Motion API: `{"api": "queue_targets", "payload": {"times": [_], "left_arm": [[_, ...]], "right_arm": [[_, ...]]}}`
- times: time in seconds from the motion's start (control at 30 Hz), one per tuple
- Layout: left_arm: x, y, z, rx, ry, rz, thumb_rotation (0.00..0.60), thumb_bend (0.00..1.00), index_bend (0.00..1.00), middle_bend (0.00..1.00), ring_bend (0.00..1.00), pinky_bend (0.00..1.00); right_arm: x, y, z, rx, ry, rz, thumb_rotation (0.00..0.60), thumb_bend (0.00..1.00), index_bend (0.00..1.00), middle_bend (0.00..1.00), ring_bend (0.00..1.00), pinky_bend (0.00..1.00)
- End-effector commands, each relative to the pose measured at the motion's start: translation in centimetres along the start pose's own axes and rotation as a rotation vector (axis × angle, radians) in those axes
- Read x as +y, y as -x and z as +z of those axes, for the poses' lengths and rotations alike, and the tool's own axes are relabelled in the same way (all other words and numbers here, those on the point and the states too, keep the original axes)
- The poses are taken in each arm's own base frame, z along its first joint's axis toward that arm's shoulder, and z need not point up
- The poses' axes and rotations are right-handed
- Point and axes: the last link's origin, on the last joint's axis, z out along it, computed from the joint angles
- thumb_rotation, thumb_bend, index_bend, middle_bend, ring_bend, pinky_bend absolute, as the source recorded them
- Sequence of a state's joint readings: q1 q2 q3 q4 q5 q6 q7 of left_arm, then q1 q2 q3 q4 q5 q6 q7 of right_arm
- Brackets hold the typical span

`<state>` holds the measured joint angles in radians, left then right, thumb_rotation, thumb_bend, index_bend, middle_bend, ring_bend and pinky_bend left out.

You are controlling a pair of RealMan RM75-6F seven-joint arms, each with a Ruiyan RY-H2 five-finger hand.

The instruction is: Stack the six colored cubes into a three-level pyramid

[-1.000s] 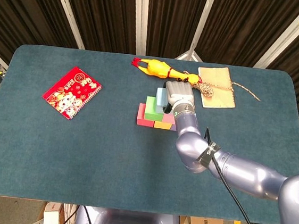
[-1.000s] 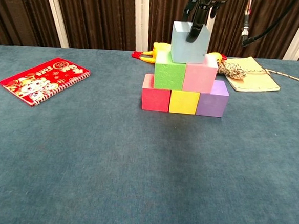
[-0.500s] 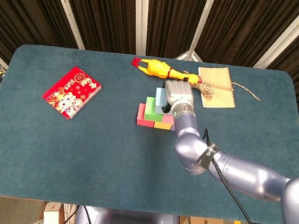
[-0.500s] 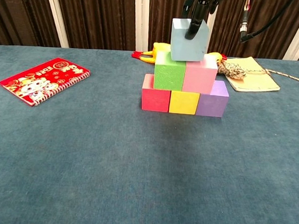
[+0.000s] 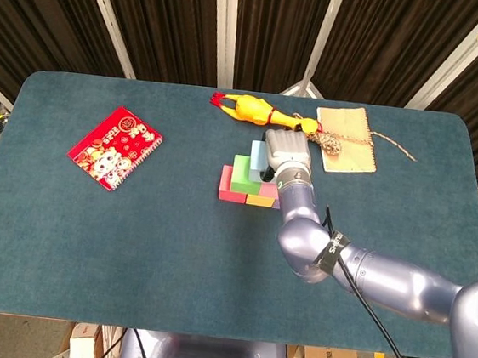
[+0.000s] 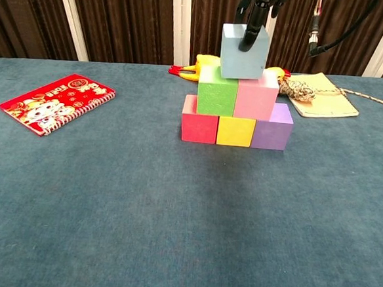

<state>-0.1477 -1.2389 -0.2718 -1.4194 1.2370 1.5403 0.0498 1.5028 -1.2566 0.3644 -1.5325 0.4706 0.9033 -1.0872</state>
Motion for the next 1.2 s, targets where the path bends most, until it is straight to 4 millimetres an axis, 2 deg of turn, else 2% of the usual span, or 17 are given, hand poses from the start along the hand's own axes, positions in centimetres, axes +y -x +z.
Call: {"api": "queue_targets", "payload": {"times": [0.03, 0.57, 1.2], "left_arm": [[0.01, -0.01, -0.01, 0.001, 0.000, 0.000, 0.600, 0.18, 0.19, 0.01, 0.00, 0.03], [0.12, 0.03, -0.06, -0.002, 0.000, 0.000, 0.600, 0.18, 0.19, 0.01, 0.00, 0.03], [0.02, 0.01, -0.01, -0.002, -0.004, -0.003, 0.600, 0.18, 0.19, 0.01, 0.00, 0.03]], "right_arm": [[0.07, 0.03, -0.05, -0.003, 0.002, 0.000, 0.600, 0.33, 0.29, 0.38, 0.15, 0.00], [0.48, 0.19, -0.15, -0.008, 0.011, 0.006, 0.600, 0.33, 0.29, 0.38, 0.15, 0.00], [-0.15, 0.44, 0.02, -0.005, 0.010, 0.011, 0.600, 0.33, 0.29, 0.38, 0.13, 0.00]]}}
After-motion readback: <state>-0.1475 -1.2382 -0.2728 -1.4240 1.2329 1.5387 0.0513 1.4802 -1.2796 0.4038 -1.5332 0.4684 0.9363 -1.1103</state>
